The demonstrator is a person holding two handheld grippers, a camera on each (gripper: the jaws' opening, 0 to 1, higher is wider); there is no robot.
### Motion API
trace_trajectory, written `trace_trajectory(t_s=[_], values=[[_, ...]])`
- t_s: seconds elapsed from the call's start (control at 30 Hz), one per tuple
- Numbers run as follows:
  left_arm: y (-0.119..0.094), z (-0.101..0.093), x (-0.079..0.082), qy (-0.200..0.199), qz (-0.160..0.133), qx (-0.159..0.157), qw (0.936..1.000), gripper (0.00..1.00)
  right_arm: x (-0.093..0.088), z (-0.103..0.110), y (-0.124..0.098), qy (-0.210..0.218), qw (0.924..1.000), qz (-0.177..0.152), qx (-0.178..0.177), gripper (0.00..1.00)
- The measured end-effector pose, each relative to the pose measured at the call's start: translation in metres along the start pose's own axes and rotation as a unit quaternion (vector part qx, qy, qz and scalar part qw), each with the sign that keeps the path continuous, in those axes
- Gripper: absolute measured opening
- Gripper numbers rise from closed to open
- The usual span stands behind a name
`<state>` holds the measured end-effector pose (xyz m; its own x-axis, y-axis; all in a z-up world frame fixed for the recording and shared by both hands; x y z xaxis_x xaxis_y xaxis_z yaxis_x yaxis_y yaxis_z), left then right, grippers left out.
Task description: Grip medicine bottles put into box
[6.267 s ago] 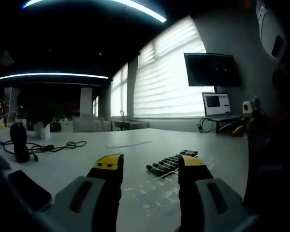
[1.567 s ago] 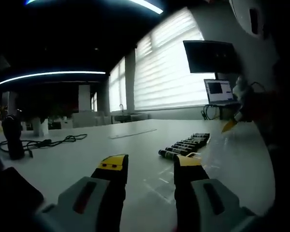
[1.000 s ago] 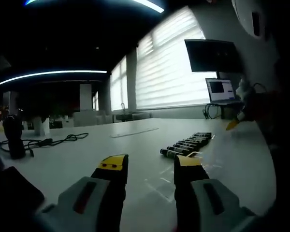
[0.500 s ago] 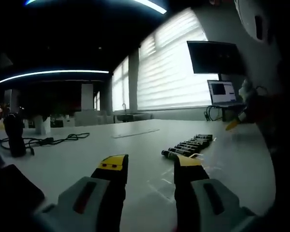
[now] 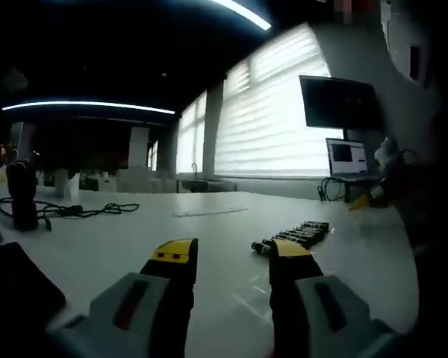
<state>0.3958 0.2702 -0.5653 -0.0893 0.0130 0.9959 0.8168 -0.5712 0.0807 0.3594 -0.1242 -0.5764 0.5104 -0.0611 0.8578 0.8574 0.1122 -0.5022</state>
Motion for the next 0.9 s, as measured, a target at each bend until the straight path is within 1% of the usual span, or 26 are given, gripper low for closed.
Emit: trace_trajectory(t_s=[0.1,0.17,0.2,0.23,0.4,0.43,0.47,0.53,0.6,0.67,0.7,0.77,0.8,0.83,0.9], values=[[0.010,0.006,0.010,0.000,-0.017,0.001,0.9999,0.31,0.002,0.001,0.001,-0.006,1.0000,0.002,0.000,0.11],[0.017,0.009,0.013,0.008,-0.026,0.001,0.9996,0.31,0.005,0.001,0.000,-0.006,1.0000,0.001,0.001,0.11],[0.018,0.010,0.012,0.010,-0.026,0.001,0.9996,0.31,0.006,0.001,0.000,-0.006,1.0000,-0.001,0.000,0.11],[0.022,0.013,0.009,0.014,-0.026,0.005,0.9995,0.31,0.007,0.001,0.000,-0.005,1.0000,-0.002,-0.001,0.11],[0.029,0.019,-0.001,-0.001,-0.024,0.015,0.9996,0.31,0.014,0.001,0.004,-0.003,1.0000,-0.005,0.000,0.11],[0.030,0.019,0.000,0.000,-0.021,0.015,0.9997,0.31,0.016,0.001,0.006,-0.005,1.0000,-0.005,0.001,0.11],[0.030,0.020,0.001,-0.001,-0.028,0.015,0.9995,0.31,0.017,0.002,0.007,-0.007,1.0000,-0.006,0.002,0.12],[0.033,0.023,0.002,-0.001,-0.030,0.015,0.9994,0.31,0.021,0.002,0.012,-0.010,0.9999,-0.003,0.008,0.12],[0.038,0.026,0.002,0.004,-0.029,0.015,0.9995,0.31,0.025,0.003,0.016,-0.002,0.9998,-0.002,0.018,0.13],[0.043,0.029,0.003,0.002,-0.033,0.018,0.9993,0.30,0.028,0.003,0.020,-0.005,0.9998,0.002,0.021,0.13],[0.044,0.030,0.003,0.002,-0.034,0.019,0.9992,0.30,0.030,0.003,0.022,-0.017,0.9996,0.005,0.020,0.14],[0.046,0.030,0.001,0.003,-0.034,0.020,0.9992,0.30,0.034,0.003,0.027,-0.023,0.9995,0.009,0.021,0.14],[0.046,0.030,0.000,0.004,-0.033,0.020,0.9992,0.30,0.035,0.004,0.029,-0.026,0.9993,0.012,0.026,0.14],[0.046,0.029,-0.001,0.008,-0.032,0.019,0.9993,0.30,0.036,0.007,0.033,-0.030,0.9986,0.022,0.039,0.14],[0.046,0.029,-0.002,0.008,-0.030,0.016,0.9994,0.30,0.037,0.009,0.041,-0.042,0.9973,0.036,0.049,0.14]])
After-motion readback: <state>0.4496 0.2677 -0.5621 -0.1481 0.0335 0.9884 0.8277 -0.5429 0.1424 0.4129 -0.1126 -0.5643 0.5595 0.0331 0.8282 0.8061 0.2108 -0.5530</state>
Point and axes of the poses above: the point that each gripper's makers call its tool centre point, and the gripper's own axes: y roughly forward along the fingers, z roughly to its left, x roughly out of its top, the point moved 5 cm from there along -y, roughly backward along the fingers, and after that the axes turned 2 degrees about y, right-handed, at the moved point
